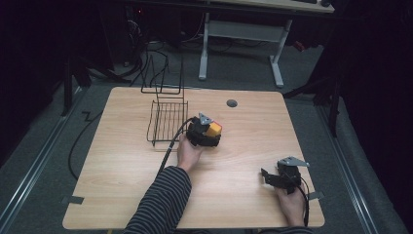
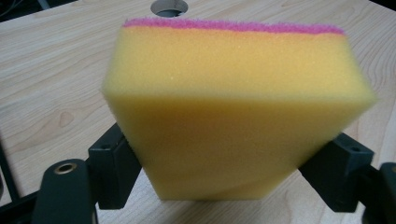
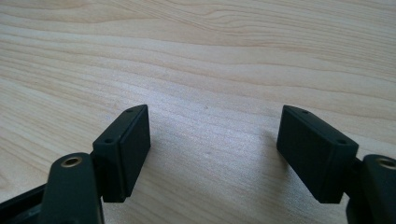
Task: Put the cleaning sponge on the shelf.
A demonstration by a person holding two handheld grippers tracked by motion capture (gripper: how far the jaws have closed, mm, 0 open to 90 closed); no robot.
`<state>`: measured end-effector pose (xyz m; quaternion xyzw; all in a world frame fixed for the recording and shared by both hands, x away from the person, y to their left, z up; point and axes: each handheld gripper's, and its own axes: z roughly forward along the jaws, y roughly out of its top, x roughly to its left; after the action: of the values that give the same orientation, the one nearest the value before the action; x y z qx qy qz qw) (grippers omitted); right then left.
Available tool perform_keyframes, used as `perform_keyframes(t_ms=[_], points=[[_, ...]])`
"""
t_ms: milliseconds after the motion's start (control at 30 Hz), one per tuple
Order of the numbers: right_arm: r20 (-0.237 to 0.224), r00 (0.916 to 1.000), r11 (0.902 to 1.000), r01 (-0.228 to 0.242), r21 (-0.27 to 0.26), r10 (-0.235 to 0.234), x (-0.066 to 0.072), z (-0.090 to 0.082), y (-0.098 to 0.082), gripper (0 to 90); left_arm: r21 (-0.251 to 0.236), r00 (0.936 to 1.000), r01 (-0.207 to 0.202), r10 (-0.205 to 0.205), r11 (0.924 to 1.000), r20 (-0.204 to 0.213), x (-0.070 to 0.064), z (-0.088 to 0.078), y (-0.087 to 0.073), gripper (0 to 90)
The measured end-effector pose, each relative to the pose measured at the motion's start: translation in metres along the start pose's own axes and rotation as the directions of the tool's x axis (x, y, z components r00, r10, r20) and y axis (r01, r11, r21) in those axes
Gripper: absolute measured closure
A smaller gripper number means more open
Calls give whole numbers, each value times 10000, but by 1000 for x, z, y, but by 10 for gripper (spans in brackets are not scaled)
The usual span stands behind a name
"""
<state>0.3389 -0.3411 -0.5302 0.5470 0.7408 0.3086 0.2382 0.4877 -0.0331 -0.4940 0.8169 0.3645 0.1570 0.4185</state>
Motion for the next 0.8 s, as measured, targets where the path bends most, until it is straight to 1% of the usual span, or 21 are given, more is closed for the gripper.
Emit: perform_keyframes(t_ms=[167, 400, 567, 667, 700, 800], points=[[0, 10000, 10000, -2, 1, 2, 0, 0, 0, 262, -4, 10000, -89, 89, 10000, 2, 0, -2, 1, 234], [4, 10000, 10000, -11, -4, 11, 0, 0, 0, 262, -39, 9999, -97, 97, 9999, -36, 0, -4, 2, 237], [-1, 10000, 10000, -1, -1, 1, 0, 0, 0, 262, -197, 9997, -188, 191, 9996, 139, 1, -7, 3, 239], [-1, 10000, 10000, -3, 0, 3, 0, 0, 0, 262, -213, 9995, -162, 168, 9996, 269, 1, -9, 4, 240], [5, 10000, 10000, -15, 4, 15, 0, 0, 0, 262, -203, 9996, -181, 186, 9996, 231, 1, -10, 4, 240], [4, 10000, 10000, -14, 2, 14, 0, 0, 0, 262, -210, 9994, -161, 168, 9996, 293, 0, -12, 5, 240]])
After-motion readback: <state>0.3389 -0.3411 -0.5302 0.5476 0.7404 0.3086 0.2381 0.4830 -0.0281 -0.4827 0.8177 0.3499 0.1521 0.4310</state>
